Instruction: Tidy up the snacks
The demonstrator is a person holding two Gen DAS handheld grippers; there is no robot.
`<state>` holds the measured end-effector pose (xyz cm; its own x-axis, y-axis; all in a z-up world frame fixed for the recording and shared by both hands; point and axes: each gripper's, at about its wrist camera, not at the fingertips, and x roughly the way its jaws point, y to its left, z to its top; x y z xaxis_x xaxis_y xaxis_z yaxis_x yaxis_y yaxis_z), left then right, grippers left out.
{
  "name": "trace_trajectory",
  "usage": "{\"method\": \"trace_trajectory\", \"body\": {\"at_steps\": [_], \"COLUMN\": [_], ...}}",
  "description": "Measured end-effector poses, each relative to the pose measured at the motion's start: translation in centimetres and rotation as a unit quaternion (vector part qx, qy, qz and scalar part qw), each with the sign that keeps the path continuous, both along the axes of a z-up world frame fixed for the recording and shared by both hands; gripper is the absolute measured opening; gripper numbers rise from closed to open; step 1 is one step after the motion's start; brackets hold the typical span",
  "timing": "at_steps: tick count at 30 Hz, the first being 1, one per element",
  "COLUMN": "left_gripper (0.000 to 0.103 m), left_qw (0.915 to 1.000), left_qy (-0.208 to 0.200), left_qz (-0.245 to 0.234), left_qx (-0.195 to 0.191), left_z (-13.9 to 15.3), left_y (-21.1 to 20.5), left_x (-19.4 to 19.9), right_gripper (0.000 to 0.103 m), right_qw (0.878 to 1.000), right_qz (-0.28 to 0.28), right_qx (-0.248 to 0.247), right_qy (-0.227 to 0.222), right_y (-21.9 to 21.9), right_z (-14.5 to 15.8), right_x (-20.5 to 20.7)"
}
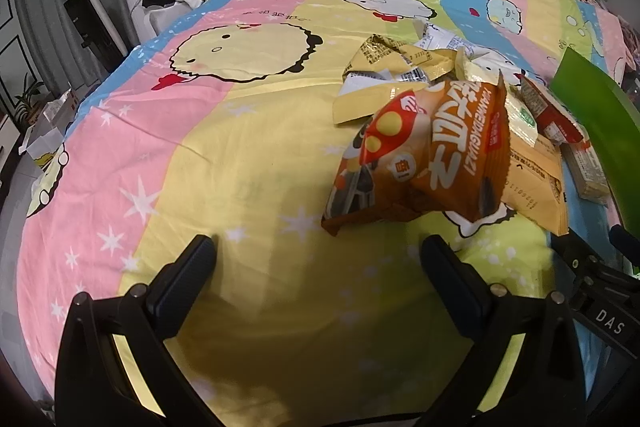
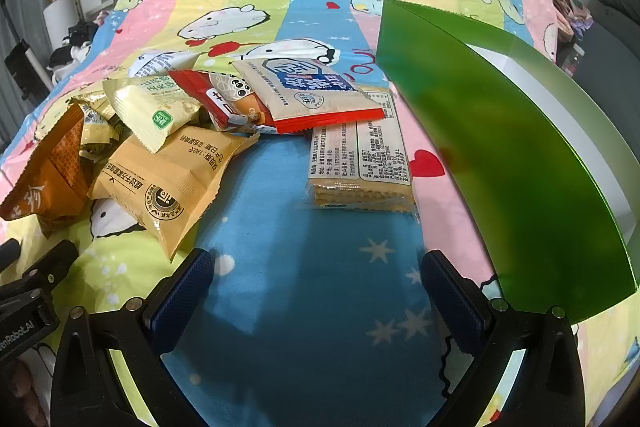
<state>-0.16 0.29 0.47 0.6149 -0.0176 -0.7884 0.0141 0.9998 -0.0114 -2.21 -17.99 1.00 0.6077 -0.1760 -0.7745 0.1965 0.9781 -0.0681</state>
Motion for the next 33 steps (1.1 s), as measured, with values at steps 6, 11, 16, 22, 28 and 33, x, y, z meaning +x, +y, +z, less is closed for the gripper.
{"method": "trace_trajectory", "body": {"at_steps": [6,11,16,22,28,33], "left_gripper": [0.098,0.097,0.097,0.096,0.095,0.094], "left_qw": [0.9985,0.9886,0.9775,0.9689,0.9528,0.9478], "left_qy": [0.025,0.036,0.011,0.053,0.110,0.111], "left_qz": [0.010,0.011,-0.004,-0.019,-0.037,-0.056], "left_qx": [-0.048,-0.146,-0.211,-0.241,-0.280,-0.294], "left_z": [1.4,4.1,7.3,5.8,2.7,2.1], "left_y": [1.5,3.5,4.1,3.1,3.3,3.1], "left_x": [-0.7,-1.1,-1.0,2.5,4.7,5.2], "right_gripper": [0.103,0.103,0.103,0.086,0.081,0.068], "right_qw": [1.000,0.997,0.988,0.954,0.940,0.930], "right_qz": [-0.004,0.054,0.128,0.200,0.203,0.198], "right_qx": [-0.005,0.043,0.082,0.221,0.251,0.265], "right_qy": [0.011,0.038,-0.011,0.034,0.108,0.158], "right_y": [0.2,0.7,1.7,4.3,8.4,8.9], "right_z": [0.1,2.3,10.3,12.5,8.5,5.1], "right_x": [0.7,0.6,-0.2,4.7,8.6,10.2]}}
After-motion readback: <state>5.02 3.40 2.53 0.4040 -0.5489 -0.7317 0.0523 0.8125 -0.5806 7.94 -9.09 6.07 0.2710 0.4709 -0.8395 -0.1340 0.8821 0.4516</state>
